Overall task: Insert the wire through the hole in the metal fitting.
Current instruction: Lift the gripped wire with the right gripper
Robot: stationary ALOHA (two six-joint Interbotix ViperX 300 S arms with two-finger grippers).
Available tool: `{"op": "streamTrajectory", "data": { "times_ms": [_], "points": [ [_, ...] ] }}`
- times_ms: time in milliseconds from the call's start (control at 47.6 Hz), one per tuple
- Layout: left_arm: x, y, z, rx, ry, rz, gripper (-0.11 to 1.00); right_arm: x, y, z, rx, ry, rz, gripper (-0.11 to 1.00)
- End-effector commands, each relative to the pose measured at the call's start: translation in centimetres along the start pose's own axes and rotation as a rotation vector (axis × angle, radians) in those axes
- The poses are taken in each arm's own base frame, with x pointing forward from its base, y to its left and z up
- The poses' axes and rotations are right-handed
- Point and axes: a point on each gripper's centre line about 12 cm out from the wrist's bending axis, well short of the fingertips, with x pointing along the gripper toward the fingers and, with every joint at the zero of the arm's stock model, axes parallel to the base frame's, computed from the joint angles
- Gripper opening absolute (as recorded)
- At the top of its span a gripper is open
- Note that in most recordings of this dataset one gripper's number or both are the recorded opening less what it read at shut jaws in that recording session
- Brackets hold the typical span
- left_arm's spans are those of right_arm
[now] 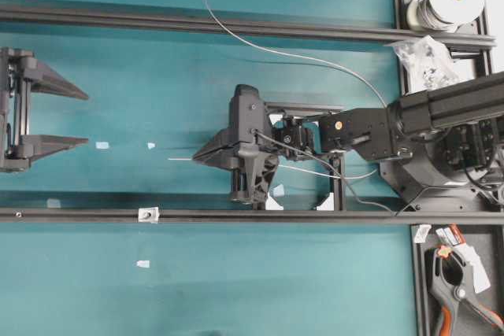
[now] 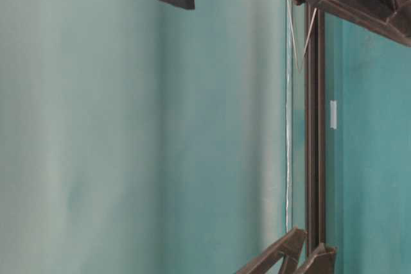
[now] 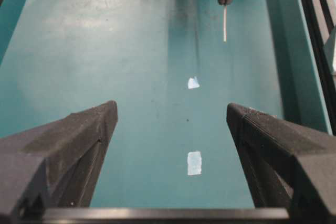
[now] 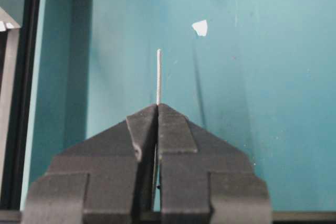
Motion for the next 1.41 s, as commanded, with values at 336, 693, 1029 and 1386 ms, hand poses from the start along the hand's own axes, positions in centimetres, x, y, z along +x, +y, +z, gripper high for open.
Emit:
{"op": "streamTrajectory", "data": {
  "times_ms": [336, 693, 1029, 1386],
  "points": [
    [0.2, 0.0, 0.9, 0.0, -0.031, 0.0, 0.82, -1.7, 0.0, 2.4, -0.03, -0.075, 0.005, -0.01],
    [0.1, 0.0, 1.0, 0.0, -0.035, -0.001, 0.82, -4.4, 0.1, 4.7, -0.092, -0.109, -0.006, -0.01],
    [0.1, 0.0, 1.1, 0.0, -0.04, 0.0, 0.82, -5.4, 0.2, 5.2, -0.093, -0.118, -0.008, -0.01],
    [0.3, 0.1, 1.6, -0.013, -0.055, 0.004, 0.82, -5.6, 0.1, 4.6, -0.076, -0.134, -0.001, -0.01]
  ]
}}
